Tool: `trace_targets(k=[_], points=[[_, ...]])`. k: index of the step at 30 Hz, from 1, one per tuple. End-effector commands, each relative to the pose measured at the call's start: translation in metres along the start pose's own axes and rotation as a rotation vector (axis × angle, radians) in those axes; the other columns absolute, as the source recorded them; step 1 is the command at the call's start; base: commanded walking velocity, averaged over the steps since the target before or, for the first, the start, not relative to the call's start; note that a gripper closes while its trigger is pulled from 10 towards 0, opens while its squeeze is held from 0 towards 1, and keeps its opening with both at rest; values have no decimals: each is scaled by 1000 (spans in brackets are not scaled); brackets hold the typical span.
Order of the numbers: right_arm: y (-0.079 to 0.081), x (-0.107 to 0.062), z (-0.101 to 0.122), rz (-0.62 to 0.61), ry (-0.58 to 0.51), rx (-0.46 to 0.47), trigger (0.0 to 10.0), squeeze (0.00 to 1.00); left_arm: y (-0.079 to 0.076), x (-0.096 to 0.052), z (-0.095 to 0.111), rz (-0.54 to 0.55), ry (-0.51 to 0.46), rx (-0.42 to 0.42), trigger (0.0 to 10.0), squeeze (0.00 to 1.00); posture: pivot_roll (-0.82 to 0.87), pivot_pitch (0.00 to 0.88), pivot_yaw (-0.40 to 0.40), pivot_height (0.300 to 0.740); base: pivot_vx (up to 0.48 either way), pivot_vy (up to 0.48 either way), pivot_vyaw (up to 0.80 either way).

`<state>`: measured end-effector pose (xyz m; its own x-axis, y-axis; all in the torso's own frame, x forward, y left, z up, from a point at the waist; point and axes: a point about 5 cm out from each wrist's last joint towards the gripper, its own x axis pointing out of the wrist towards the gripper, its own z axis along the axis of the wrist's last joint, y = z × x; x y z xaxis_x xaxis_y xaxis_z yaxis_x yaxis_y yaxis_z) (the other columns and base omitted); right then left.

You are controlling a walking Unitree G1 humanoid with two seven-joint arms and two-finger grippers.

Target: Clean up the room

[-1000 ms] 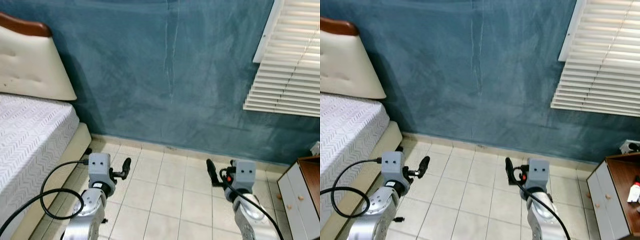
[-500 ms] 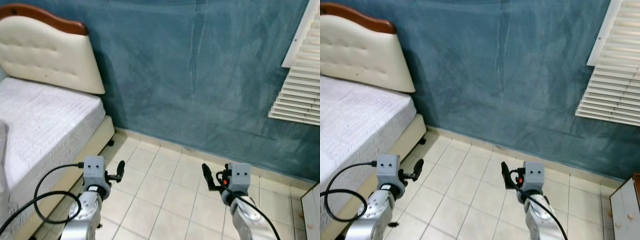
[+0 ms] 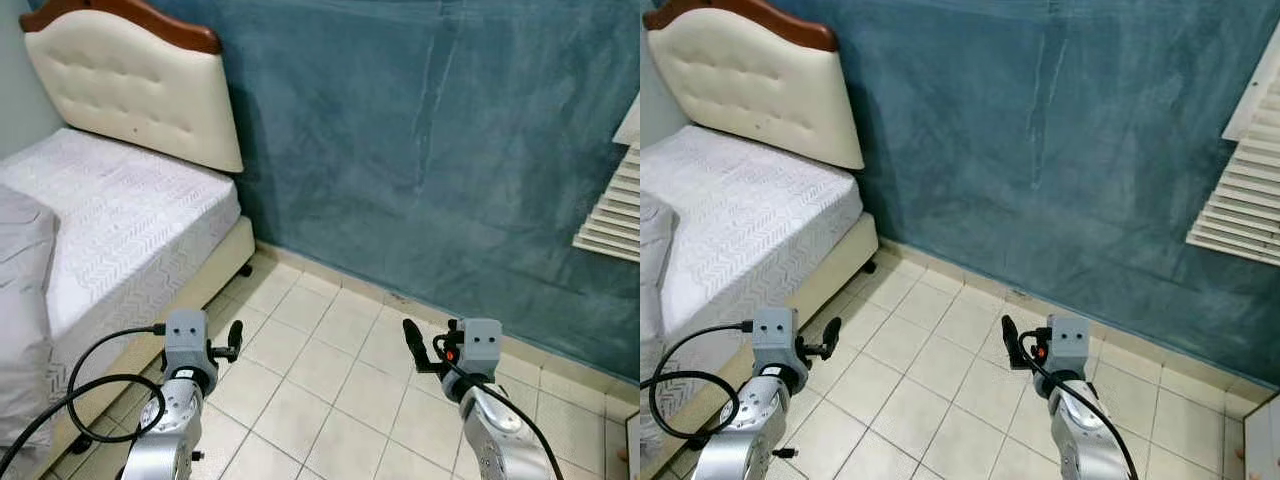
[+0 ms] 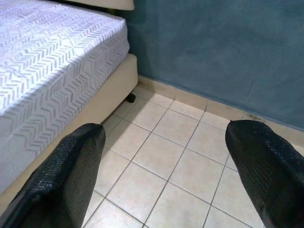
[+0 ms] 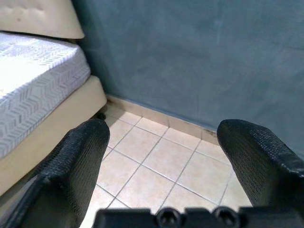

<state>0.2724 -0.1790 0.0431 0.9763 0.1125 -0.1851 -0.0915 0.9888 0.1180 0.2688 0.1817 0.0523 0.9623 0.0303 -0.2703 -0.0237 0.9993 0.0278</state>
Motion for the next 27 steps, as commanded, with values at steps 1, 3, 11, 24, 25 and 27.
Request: trace_targets(k=[1,3,11,24,25,27], points=[[3,4,2,24,-6,-16,10000,1000,3,3,2,27,-7,38,10000,0,-7,0,23,740,0,0,513],[4,3,5,50,-30,-100,10000,1000,3,4,6,25,-34,53,10000,0,-8,0,21,740,0,0,519],[3,6,3,33,-24,-37,10000,1000,1,3,16,14,-97,17,10000,0,-8,0,27,740,0,0,491],[3,14,16,11,-68,-66,10000,0,6,5,9,73,-62,-78,10000,0,-9,0,25,740,40,-74,380],[2,13,15,10,-68,-53,10000,0,10,5,6,100,-51,-117,10000,0,-8,0,20,740,0,0,550],[0,12,14,10,-62,-32,10000,0,15,3,2,131,-44,-187,10000,0,-5,0,14,740,0,0,550]])
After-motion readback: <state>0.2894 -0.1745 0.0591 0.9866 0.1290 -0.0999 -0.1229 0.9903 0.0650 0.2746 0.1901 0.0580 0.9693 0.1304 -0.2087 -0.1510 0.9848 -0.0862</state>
